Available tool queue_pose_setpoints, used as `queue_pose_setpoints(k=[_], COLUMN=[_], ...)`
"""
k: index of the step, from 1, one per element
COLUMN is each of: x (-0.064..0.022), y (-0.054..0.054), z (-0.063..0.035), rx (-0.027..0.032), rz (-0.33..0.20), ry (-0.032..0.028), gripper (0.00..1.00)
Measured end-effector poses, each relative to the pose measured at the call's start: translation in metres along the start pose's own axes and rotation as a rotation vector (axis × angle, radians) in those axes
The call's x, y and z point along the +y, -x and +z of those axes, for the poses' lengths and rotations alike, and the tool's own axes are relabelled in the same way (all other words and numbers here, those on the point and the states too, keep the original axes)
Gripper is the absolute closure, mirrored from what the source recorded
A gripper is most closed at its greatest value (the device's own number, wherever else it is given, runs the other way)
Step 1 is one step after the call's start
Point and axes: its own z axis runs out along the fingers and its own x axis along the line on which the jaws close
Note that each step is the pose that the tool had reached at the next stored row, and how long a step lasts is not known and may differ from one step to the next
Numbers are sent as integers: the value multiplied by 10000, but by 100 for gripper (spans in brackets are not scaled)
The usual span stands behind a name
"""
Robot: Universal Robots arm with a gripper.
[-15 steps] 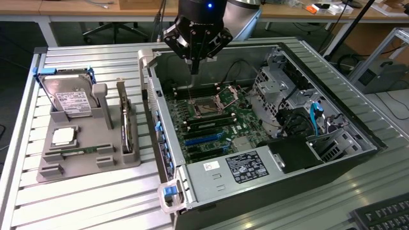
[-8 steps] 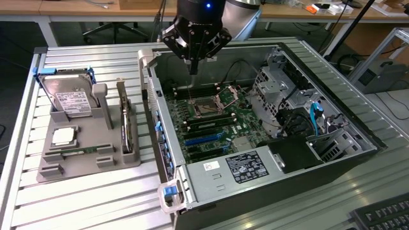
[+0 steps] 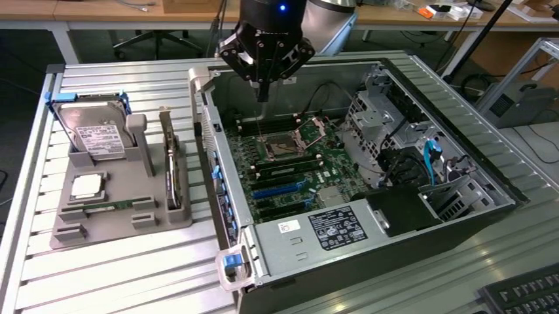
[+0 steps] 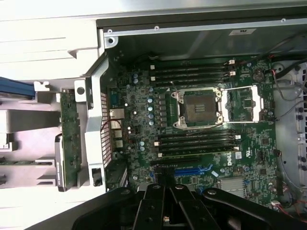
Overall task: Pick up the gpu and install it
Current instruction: 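Reach for the gpu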
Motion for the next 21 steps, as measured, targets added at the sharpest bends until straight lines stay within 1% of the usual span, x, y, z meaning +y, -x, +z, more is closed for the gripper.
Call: queue_pose_setpoints(k=[21], x=[-4], y=[-58], z=[1], rx=[0], rz=[0], ry=[0], gripper=[89])
